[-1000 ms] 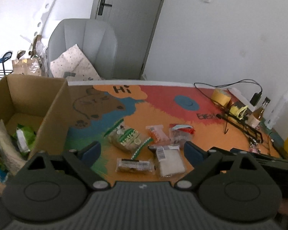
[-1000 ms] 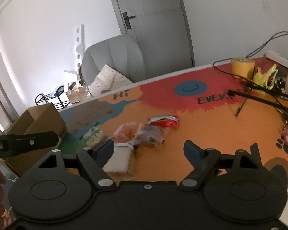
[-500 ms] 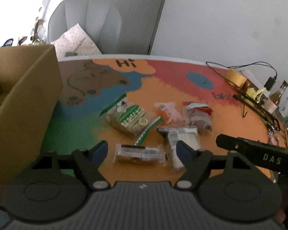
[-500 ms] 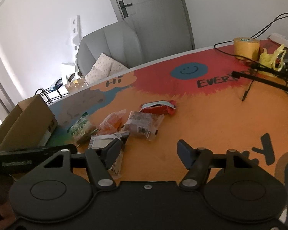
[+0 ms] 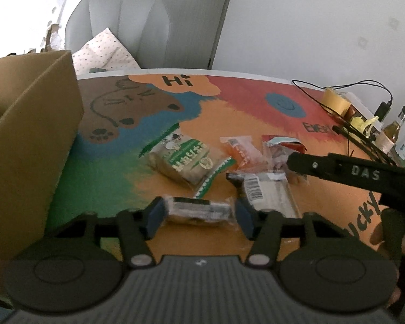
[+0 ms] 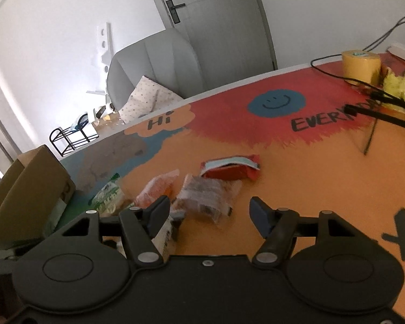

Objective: Organize snacks
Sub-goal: 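Grasp the clear wrapped bar with the left gripper while the right grasps the brown bread packet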

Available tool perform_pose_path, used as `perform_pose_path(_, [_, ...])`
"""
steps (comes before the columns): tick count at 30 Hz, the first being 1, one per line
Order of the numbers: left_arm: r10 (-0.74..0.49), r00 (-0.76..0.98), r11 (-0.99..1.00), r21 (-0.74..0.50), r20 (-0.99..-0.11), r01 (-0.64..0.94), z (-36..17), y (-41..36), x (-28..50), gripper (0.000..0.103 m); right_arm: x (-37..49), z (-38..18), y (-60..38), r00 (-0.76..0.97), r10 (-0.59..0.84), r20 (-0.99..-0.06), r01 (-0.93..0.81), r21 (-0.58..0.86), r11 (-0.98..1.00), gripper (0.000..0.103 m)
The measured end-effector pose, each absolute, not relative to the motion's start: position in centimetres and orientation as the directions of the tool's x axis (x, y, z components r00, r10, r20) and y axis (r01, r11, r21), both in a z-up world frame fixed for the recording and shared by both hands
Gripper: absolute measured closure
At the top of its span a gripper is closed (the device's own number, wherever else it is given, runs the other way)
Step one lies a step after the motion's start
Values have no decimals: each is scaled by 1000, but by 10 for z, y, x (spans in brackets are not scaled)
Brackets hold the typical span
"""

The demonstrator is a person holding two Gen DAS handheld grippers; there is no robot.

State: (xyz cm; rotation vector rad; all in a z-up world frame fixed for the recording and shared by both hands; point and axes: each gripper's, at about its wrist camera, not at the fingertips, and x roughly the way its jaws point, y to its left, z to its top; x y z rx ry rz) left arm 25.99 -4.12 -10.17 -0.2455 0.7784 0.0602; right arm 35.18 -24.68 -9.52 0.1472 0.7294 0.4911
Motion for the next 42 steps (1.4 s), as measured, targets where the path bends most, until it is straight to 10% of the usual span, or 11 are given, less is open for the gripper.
perform_pose_path(24, [24, 714, 977, -134, -700, -164, -108, -48, 264, 31, 346, -103, -257, 654, 386, -651, -348, 194, 917, 60])
perform_pose_path(37, [79, 720, 986, -51, -690, -157, -111, -53, 260, 46, 336, -105, -247, 677, 328, -659, -323, 135, 937, 43])
perform_pose_path(42, [65, 720, 981, -89, -691, -173, -107, -46, 258, 50, 330, -106, -242, 700, 289, -653, -328, 64, 942, 62])
